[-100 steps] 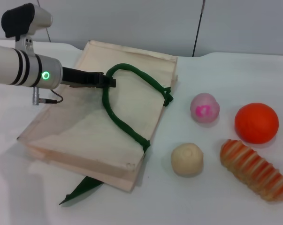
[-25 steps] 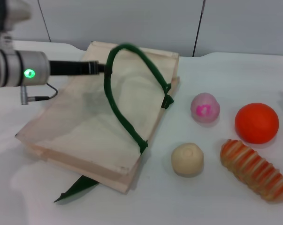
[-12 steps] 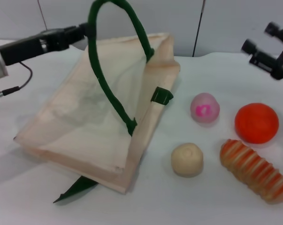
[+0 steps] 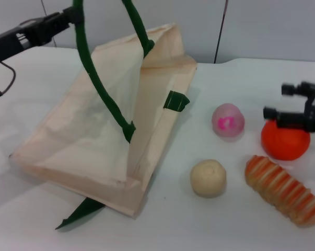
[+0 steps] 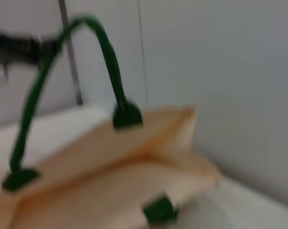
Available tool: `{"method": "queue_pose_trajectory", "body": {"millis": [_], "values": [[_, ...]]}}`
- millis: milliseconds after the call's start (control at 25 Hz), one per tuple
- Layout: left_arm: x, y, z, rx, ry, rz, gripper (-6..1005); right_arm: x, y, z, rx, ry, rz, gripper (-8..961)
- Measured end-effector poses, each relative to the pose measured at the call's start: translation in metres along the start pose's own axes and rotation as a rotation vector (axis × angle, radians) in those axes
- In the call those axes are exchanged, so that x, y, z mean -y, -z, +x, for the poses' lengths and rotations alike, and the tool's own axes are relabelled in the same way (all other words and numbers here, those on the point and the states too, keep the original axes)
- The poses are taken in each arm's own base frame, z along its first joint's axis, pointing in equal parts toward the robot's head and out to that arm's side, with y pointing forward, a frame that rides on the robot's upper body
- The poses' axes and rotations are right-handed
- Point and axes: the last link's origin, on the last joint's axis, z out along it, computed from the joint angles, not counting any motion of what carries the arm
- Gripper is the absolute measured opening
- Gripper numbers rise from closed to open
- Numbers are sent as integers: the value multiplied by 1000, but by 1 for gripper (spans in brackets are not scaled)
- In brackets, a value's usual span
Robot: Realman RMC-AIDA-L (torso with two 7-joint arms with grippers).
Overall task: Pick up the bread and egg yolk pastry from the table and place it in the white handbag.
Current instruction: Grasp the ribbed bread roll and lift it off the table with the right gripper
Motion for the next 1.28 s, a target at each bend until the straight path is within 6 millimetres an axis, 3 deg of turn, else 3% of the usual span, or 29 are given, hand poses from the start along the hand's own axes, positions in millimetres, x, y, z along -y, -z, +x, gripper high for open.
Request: {"method": "queue_pose_trajectory", "body": {"millis": [160, 560, 800, 1280], "values": [[0, 4, 1, -16, -6, 6, 102, -7, 5, 7, -189, -22, -16, 827], [4, 19, 5, -70, -2, 43, 102, -26, 19, 19, -307, -85, -122, 821], [4, 19, 7, -74, -5, 42, 102, -17, 1, 24, -432, -99, -69, 817], [4, 21, 9, -84, -8, 44, 102, -33, -25, 24, -622, -69, -96, 809]]}}
